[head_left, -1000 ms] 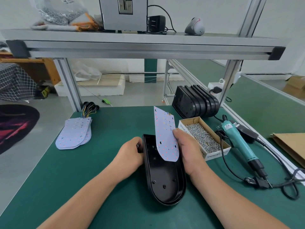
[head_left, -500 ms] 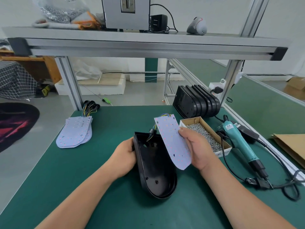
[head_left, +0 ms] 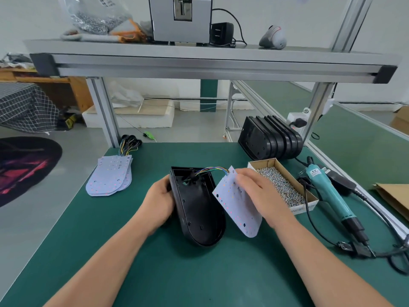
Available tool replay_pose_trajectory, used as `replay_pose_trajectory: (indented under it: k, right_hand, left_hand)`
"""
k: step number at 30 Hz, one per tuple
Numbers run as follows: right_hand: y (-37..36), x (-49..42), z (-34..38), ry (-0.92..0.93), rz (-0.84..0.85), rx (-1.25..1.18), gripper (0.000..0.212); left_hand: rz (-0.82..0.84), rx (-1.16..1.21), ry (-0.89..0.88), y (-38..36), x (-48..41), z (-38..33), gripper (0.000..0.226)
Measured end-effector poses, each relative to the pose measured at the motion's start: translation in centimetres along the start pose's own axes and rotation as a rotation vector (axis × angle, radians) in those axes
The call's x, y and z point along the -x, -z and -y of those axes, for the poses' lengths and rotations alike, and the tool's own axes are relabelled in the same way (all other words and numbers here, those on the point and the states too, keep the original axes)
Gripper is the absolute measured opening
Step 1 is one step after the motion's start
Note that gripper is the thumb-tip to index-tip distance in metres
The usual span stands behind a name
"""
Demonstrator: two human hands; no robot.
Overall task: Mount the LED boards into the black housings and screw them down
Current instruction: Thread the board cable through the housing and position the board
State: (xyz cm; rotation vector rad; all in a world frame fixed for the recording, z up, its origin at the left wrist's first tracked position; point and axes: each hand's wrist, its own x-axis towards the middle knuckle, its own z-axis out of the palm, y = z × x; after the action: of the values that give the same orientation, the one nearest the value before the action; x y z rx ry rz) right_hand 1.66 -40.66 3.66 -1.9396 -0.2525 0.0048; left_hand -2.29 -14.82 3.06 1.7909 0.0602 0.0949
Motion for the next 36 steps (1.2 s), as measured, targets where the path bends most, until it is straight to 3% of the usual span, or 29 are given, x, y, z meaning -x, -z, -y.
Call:
replay_pose_trajectory:
  k: [3, 5, 8, 12, 17, 21, 25, 29, 33, 36]
  right_hand:
    - [-1.7, 0.0, 1.5, 0.135, -0.185, 0.091, 0.051]
    - [-2.9, -0.1, 2.8, 0.235, -0.222, 0.160, 0.055]
    - [-4.5, -0.5, 4.9, 0.312, -0.189, 0.350, 0.052]
    - [-5.8, -1.9, 6.5, 0.267, -0.034, 0.610, 0.038]
    - [-6.9, -2.5, 6.2, 0.205, 0.047, 0.564, 0.038]
    - [-7.4, -2.0, 5.9, 0.214, 0.019, 0.311, 0.029]
    - [-7.5, -1.6, 6.0, 0.208, 0.077, 0.109, 0.027]
    - [-7.6, -1.8, 6.0, 0.208, 0.039, 0.100, 0.020]
    - [-7.7, -2.1, 6.0, 0.249, 0.002, 0.185, 0.018]
    - [-8.0, -2.2, 5.9, 0.276, 0.003, 0.183, 0.022]
  left_hand:
    - [-0.006, 0.014, 0.010, -0.1, -0.1, 0.2, 0.035]
    - [-0.008, 0.023, 0.015, -0.1, -0.3, 0.4, 0.039]
    - [0.006, 0.112, 0.051, -0.1, -0.3, 0.5, 0.038]
    - [0.025, 0.323, 0.125, 0.7, -0.2, 0.7, 0.034]
    - [0.065, 0.434, 0.127, 1.6, -0.4, 1.4, 0.039]
    - [0.098, 0.469, 0.142, 1.7, -0.5, 1.1, 0.035]
    - [0.097, 0.531, 0.185, 1.7, -0.2, 1.0, 0.052]
    - [0.129, 0.587, 0.179, 1.9, -0.2, 0.8, 0.035]
    - [0.229, 0.615, 0.154, 2.4, -0.2, 1.1, 0.076]
    - [0.295, 0.599, 0.188, 2.5, -0.1, 1.1, 0.082]
